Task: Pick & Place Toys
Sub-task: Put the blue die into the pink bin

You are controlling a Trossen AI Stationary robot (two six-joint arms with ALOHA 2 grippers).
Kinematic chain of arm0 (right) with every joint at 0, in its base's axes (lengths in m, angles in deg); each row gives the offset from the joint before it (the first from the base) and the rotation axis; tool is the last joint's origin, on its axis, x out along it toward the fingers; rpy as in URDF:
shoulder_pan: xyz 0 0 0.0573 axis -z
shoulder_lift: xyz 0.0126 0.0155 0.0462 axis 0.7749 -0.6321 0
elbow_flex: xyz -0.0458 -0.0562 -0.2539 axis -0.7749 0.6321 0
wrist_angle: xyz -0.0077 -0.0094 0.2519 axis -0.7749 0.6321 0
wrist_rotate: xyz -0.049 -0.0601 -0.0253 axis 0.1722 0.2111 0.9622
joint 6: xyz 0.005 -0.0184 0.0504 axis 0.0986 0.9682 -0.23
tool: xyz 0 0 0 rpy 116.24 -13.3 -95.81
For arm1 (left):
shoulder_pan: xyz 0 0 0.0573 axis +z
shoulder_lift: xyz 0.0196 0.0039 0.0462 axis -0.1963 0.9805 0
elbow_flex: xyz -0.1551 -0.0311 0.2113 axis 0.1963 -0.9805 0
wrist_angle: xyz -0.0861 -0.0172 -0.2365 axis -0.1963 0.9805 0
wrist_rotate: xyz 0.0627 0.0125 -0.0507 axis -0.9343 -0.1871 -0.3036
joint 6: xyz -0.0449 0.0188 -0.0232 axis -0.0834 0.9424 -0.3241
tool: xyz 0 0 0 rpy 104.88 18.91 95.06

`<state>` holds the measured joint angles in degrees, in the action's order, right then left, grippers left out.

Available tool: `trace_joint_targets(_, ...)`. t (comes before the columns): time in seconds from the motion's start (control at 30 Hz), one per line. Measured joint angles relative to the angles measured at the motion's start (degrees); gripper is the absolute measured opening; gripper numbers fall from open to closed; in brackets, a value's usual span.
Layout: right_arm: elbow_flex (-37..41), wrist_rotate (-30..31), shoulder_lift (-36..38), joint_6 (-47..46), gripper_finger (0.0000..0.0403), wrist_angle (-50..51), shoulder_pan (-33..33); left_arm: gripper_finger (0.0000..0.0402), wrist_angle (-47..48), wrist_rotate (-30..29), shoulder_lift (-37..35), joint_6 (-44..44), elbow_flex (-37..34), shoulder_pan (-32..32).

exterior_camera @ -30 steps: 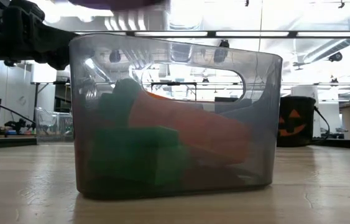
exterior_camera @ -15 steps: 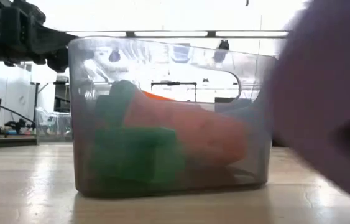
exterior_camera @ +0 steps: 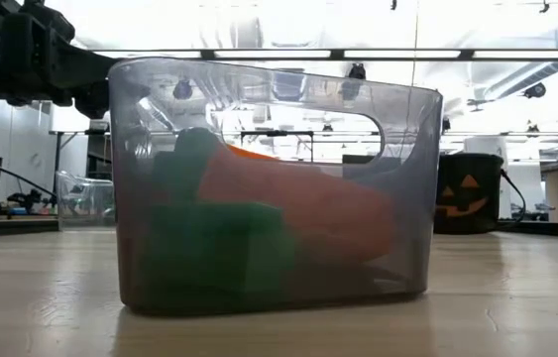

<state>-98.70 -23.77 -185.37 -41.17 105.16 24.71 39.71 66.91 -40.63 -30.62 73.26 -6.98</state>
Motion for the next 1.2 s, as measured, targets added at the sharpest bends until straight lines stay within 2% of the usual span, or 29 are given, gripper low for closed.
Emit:
trace_joint_targets(0.17, 0.0, 0.7, 0.4, 1.5, 0.0018, -3.4, -1.3, 0.0377, 0.0, 0.0, 0.0, 0.0, 0.0, 0.0)
trace_joint_targets(0.27, 2.8, -3.9, 0.4, 3.1, 0.0018, -11.7, -1.0, 0.0377, 0.0, 0.0, 0.0, 0.0, 0.0, 0.0)
trace_joint_targets(0.47, 16.9, -18.6, 0.1, 3.7, 0.0018, -39.4, 3.4, 0.0377, -0.3, 0.2, 0.0, 0.0, 0.0, 0.0)
trace_joint_targets(0.6, 26.9, -23.3, 0.4, -0.3, 0.0018, -54.6, 7.7, 0.0377, -0.3, 0.8, 0.0, 0.0, 0.0, 0.0)
trace_joint_targets(0.7, 33.7, -23.5, 2.8, -2.9, 0.0018, -57.0, 9.5, 0.0377, -0.3, 0.9, 0.0, 0.0, 0.0, 0.0)
trace_joint_targets(0.83, 41.5, -18.8, 8.6, -4.7, 0.0018, -57.5, 9.4, 0.0377, -0.2, 1.1, 0.0, 0.0, 0.0, 0.0)
trace_joint_targets(0.93, 45.6, -12.1, 13.3, -5.8, 0.0018, -53.7, 7.3, 0.0377, -0.1, 1.1, 0.0, 0.0, 0.0, 0.0)
trace_joint_targets(1.1, 44.9, 5.6, 21.0, -13.0, 0.0028, -28.5, 1.2, 0.0377, 0.5, 1.1, 0.4, -0.1, -0.1, -0.1)
trace_joint_targets(1.2, 41.1, 12.9, 22.1, -22.8, 0.0067, -11.4, -2.1, 0.0377, 0.6, 1.1, 0.8, -0.5, -0.2, 0.0)
